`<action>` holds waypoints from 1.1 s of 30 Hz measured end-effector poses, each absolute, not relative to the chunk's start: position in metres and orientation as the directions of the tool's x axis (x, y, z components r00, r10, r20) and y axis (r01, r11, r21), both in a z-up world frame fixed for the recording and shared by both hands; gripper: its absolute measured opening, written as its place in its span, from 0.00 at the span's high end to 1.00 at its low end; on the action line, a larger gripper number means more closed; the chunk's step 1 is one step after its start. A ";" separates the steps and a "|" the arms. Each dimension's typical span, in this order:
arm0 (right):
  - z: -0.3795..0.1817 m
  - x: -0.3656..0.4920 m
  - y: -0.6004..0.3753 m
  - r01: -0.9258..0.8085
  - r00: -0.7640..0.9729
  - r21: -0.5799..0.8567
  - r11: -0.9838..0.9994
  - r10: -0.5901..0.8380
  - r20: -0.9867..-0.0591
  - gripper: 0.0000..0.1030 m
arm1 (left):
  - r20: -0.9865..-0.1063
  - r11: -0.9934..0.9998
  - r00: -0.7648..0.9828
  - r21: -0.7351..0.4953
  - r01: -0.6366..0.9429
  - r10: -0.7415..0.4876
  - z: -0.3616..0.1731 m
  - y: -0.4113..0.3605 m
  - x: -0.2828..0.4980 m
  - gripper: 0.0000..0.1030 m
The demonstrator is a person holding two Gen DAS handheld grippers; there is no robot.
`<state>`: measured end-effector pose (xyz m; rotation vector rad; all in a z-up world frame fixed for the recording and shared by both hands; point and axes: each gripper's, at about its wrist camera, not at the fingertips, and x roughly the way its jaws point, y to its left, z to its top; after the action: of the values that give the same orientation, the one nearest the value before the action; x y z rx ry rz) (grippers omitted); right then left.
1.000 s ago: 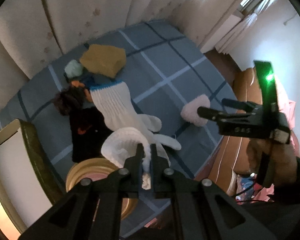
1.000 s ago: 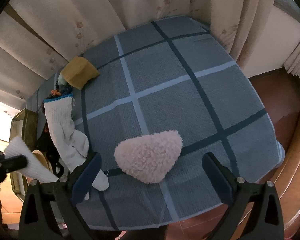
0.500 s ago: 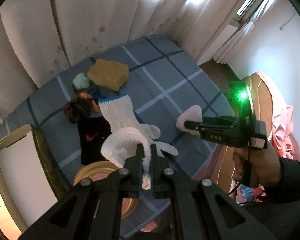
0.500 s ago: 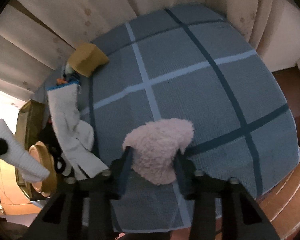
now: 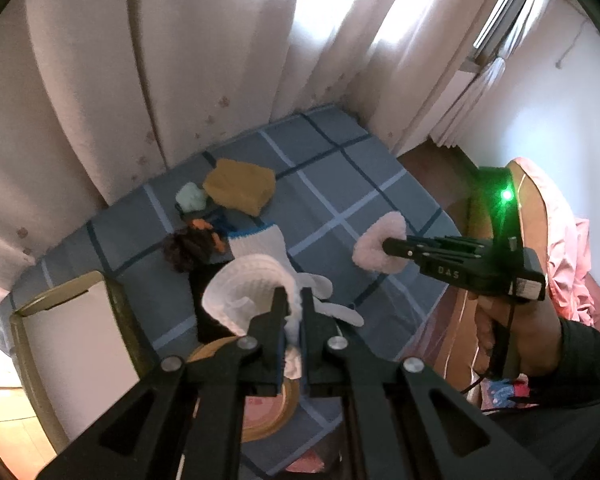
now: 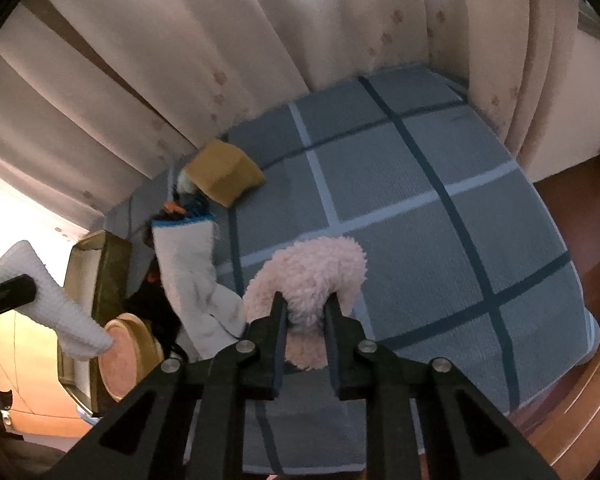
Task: Organize soft objects
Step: 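Carry the sock and pink pad in both grippers over the white tray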
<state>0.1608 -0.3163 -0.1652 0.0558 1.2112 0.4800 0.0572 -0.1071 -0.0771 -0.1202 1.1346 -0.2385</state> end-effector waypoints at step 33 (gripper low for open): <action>-0.103 0.140 -0.216 -0.520 0.315 0.308 0.797 0.515 -0.797 0.82 | -0.849 0.985 0.518 -0.161 -0.066 -0.104 -0.049 -0.015 0.018 0.98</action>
<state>0.1405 -0.2164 -0.1028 -0.0059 1.0478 0.6814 0.0181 -0.0147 -0.0485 -0.1812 1.0278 -0.0228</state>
